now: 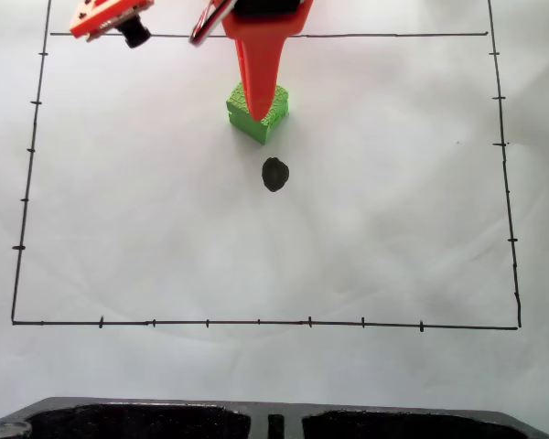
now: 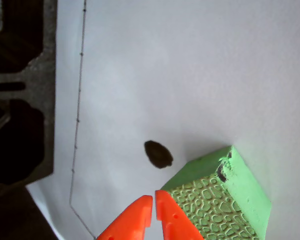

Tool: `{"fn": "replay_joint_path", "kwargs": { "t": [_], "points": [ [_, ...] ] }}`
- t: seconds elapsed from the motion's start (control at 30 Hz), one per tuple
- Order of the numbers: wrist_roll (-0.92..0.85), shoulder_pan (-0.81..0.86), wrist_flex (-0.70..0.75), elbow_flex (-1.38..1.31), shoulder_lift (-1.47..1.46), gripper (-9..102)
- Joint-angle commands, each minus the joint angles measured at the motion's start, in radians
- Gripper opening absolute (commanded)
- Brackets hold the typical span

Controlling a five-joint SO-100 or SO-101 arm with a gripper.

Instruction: Grasp the colored block, Place it on the black dot, and then return the arm to the default position.

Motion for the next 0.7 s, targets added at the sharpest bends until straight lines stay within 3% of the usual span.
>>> {"fn": "replay_joint_path", "kwargs": {
  "t": [0.0,0.67],
  "points": [
    [-0.005,-0.002,0.015,-0.003,0.023,0],
    [0.003,0.006,0.018,-0.003,0.026,0]
  ]
}}
